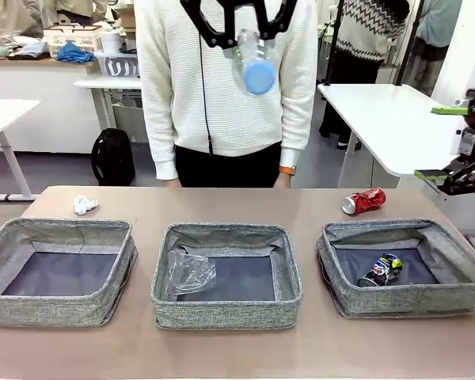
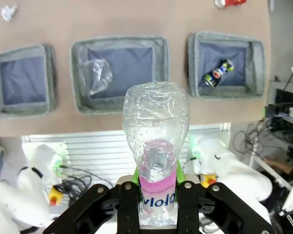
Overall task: Sort the waste into the appropriate baskets.
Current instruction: Pick up the waste item pointed out by the person.
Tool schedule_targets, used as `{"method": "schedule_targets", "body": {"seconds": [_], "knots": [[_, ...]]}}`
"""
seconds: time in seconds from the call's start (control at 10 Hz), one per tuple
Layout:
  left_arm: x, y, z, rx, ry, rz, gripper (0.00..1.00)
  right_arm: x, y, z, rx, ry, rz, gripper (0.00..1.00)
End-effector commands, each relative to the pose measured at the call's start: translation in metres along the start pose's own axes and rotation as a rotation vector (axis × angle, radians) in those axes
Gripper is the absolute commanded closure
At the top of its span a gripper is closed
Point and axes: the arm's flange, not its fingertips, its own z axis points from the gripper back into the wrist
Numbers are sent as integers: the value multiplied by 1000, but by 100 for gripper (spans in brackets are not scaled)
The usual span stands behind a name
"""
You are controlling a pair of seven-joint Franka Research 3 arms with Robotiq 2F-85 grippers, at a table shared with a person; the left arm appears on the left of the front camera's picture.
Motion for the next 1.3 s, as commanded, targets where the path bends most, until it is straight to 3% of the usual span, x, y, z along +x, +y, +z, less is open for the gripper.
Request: {"method": "schedule_targets", "body": {"seconds": [0.0,1.2], "knots": [[-2,-4,-3,-19,28,19,77,-1,2,-1,12,-1,5,0],[-2,-4,-3,-19,28,19,77,-1,2,-1,12,-1,5,0]]}}
